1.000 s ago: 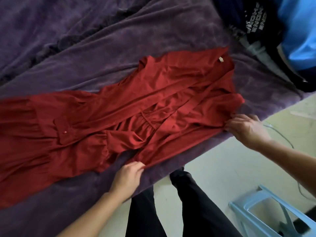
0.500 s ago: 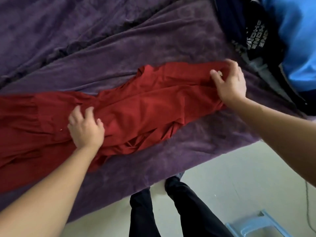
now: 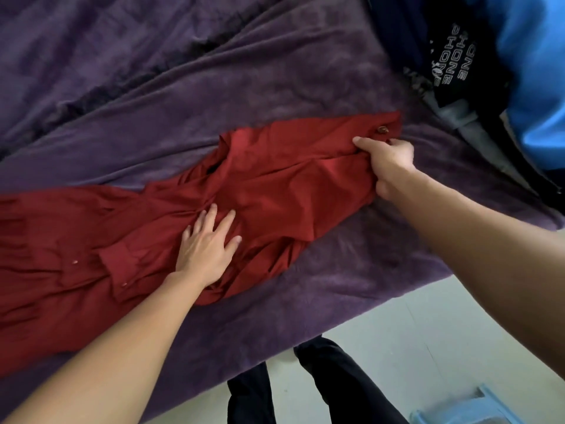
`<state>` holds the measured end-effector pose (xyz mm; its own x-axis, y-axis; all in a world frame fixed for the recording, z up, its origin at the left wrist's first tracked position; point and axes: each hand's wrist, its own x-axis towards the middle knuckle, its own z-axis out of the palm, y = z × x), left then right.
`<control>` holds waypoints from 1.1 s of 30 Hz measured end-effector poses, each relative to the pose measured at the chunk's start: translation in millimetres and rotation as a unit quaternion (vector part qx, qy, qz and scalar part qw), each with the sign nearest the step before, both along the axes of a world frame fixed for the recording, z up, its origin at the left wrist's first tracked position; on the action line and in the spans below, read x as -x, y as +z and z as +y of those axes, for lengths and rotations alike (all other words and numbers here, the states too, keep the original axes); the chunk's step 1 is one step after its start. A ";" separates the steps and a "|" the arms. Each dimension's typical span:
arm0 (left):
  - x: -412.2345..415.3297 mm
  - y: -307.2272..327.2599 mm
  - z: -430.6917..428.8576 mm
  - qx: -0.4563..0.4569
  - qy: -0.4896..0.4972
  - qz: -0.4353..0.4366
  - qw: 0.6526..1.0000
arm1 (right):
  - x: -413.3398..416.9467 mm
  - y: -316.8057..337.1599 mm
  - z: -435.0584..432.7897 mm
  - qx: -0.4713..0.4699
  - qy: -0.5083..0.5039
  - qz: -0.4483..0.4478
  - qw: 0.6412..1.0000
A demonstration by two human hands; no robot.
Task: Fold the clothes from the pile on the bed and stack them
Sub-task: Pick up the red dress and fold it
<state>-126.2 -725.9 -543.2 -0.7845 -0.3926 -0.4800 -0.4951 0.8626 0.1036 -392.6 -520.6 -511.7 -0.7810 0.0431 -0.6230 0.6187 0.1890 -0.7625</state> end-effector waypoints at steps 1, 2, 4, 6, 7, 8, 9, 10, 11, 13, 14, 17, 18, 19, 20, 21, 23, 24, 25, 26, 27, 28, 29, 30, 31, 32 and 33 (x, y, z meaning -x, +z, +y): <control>-2.2 8.6 -4.7 -0.003 0.024 0.034 0.999 | -2.4 12.3 -3.2 0.003 0.009 0.029 1.000; -5.6 17.1 -11.3 -0.004 0.055 0.073 0.996 | -6.5 26.0 -7.9 0.007 0.026 0.071 0.997; -16.8 31.6 -28.9 -0.005 0.115 0.141 0.983 | -21.2 54.6 -22.4 0.014 0.080 0.171 0.982; -34.0 44.9 -50.8 0.000 0.166 0.181 0.969 | -48.2 82.8 -47.3 0.000 0.160 0.273 0.948; -43.7 51.2 -63.1 0.008 0.190 0.192 0.963 | -66.6 92.1 -63.0 -0.014 0.210 0.304 0.929; -54.7 57.2 -75.8 0.019 0.210 0.201 0.957 | -87.4 96.7 -79.6 -0.034 0.262 0.317 0.911; -66.7 63.0 -89.2 0.030 0.225 0.209 0.951 | -110.2 97.6 -97.0 -0.063 0.311 0.325 0.891; -79.1 68.2 -103.2 0.042 0.240 0.213 0.946 | -133.3 95.4 -114.0 -0.092 0.350 0.336 0.870; -91.7 72.7 -117.4 0.055 0.255 0.214 0.941 | -157.0 91.0 -129.9 -0.104 0.384 0.345 0.850; -117.1 79.7 -145.7 0.081 0.286 0.209 0.932 | -203.5 76.1 -155.3 -0.099 0.480 0.313 0.813; -128.0 82.1 -158.1 0.091 0.299 0.202 0.928 | -223.9 67.6 -164.5 -0.103 0.542 0.280 0.785; -144.3 86.2 -180.9 0.108 0.306 0.192 0.926 | -262.1 46.8 -171.1 -0.114 0.642 0.240 0.720; -142.7 86.2 -181.6 0.111 0.279 0.205 0.932 | -265.2 42.2 -167.3 -0.121 0.610 0.301 0.723; -137.4 85.0 -177.2 0.108 0.233 0.222 0.941 | -264.6 36.2 -161.0 -0.140 0.557 0.376 0.727; -129.4 82.2 -167.2 0.097 0.173 0.239 0.951 | -260.6 28.7 -153.2 -0.174 0.503 0.441 0.723; -119.3 77.3 -151.7 0.080 0.103 0.255 0.958 | -254.3 20.5 -144.3 -0.224 0.463 0.471 0.717; -98.0 62.7 -115.3 0.035 -0.048 0.264 0.963 | -242.7 2.7 -126.2 -0.327 0.448 0.441 0.705; -89.8 52.3 -99.6 0.019 -0.116 0.235 0.965 | -240.2 -8.6 -117.3 -0.366 0.463 0.408 0.697; -86.2 38.6 -89.2 0.013 -0.170 0.183 0.968 | -239.9 -21.1 -108.4 -0.398 0.488 0.366 0.685; -85.9 22.8 -86.0 0.020 -0.204 0.123 0.971 | -241.1 -32.4 -100.6 -0.422 0.519 0.321 0.670; -88.2 7.0 -89.7 0.031 -0.218 0.069 0.973 | -243.9 -41.8 -93.9 -0.438 0.545 0.285 0.656; -91.3 -6.2 -97.0 0.041 -0.215 0.036 0.975 | -246.3 -49.7 -88.9 -0.447 0.564 0.259 0.644; -94.3 -14.5 -105.1 0.052 -0.210 0.015 0.976 | -246.9 -54.3 -86.7 -0.449 0.579 0.244 0.635; -95.2 -20.5 -110.6 0.058 -0.212 0.003 0.976 | -245.5 -56.8 -85.3 -0.445 0.586 0.237 0.635; -94.9 -22.8 -114.0 0.057 -0.213 -0.001 0.975 | -242.5 -55.2 -86.8 -0.429 0.583 0.241 0.647; -93.9 -20.8 -113.6 0.053 -0.216 -0.002 0.975 | -239.0 -49.4 -88.3 -0.404 0.565 0.252 0.674; -93.8 -15.9 -111.0 0.047 -0.212 0.003 0.976 | -233.4 -41.9 -89.6 -0.379 0.527 0.273 0.710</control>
<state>-32.4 -836.9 -559.1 -0.8891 -0.0740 -0.4517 -0.0909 0.9957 0.0157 -159.2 -610.1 -553.5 -0.7448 -0.5831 -0.3244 -0.5193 0.8118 -0.2670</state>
